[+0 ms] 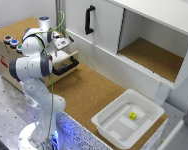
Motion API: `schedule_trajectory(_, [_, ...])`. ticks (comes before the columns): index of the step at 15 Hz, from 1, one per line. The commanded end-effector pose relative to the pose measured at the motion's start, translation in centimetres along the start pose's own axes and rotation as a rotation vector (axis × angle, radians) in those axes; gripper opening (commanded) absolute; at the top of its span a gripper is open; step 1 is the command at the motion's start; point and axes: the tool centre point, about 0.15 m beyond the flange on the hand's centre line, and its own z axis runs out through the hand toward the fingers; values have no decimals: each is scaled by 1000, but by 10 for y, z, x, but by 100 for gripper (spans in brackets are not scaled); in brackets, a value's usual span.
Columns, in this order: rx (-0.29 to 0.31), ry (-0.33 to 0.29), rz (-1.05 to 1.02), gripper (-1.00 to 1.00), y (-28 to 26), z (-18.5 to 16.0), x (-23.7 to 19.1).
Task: Put the pink object on top of the drawer
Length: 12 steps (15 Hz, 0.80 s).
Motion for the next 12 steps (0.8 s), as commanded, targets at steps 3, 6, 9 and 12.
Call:
schedule_trajectory(3, [-42, 83, -28, 100, -30, 21, -12])
schedule_trajectory(6, [-42, 87, -16, 100, -28, 25, -10])
schedule_trajectory(9, [-46, 100, -21, 100, -30, 25, -4])
schedule_trajectory(12, [-49, 105, -21, 100, -32, 28, -2])
